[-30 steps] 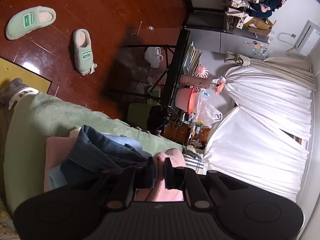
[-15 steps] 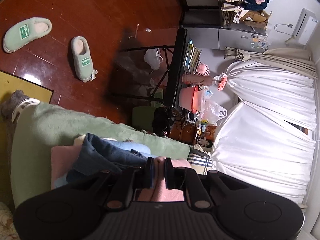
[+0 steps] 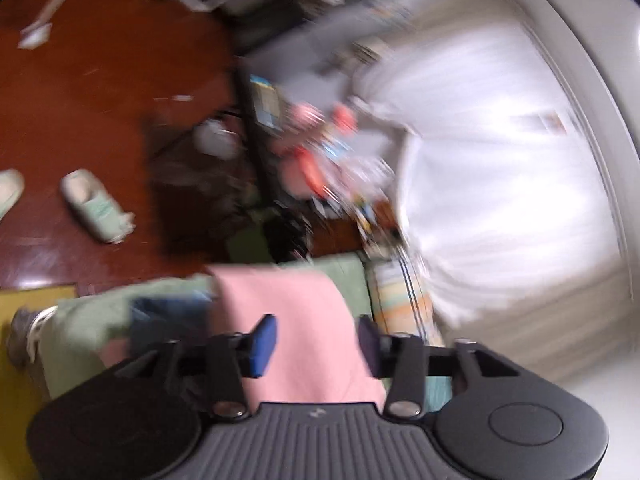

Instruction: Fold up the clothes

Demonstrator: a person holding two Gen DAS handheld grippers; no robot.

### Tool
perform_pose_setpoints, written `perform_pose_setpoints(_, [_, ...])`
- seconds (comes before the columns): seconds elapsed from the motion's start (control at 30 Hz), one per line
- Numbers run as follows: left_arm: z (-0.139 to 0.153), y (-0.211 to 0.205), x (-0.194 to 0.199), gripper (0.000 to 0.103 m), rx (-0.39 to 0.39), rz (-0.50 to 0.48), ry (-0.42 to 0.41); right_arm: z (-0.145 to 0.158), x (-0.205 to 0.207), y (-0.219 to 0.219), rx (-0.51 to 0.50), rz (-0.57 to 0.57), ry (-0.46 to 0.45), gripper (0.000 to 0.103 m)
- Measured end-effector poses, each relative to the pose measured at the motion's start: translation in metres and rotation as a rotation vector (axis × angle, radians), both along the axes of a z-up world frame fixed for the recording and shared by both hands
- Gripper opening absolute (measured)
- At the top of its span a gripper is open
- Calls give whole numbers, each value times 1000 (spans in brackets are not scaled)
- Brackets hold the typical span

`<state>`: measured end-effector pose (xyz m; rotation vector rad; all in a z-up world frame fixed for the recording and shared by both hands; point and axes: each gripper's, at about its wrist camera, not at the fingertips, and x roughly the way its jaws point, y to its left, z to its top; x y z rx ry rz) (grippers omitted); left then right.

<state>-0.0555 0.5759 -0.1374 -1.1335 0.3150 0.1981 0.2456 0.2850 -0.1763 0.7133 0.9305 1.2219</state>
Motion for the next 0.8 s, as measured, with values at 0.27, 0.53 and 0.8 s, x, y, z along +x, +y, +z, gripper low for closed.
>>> perform_pose_setpoints(0.27, [-19, -86, 63, 60, 56, -235, 80, -22, -60, 15, -51, 93, 38, 38])
perform_pose_setpoints(0.53, [-2, -181, 50, 72, 273, -299, 162, -24, -74, -119, -148, -34, -39, 72])
perform_pose_setpoints(0.8, [-12, -319, 97, 90, 327, -531, 138, -30, -93, -310, -265, -384, -11, 102])
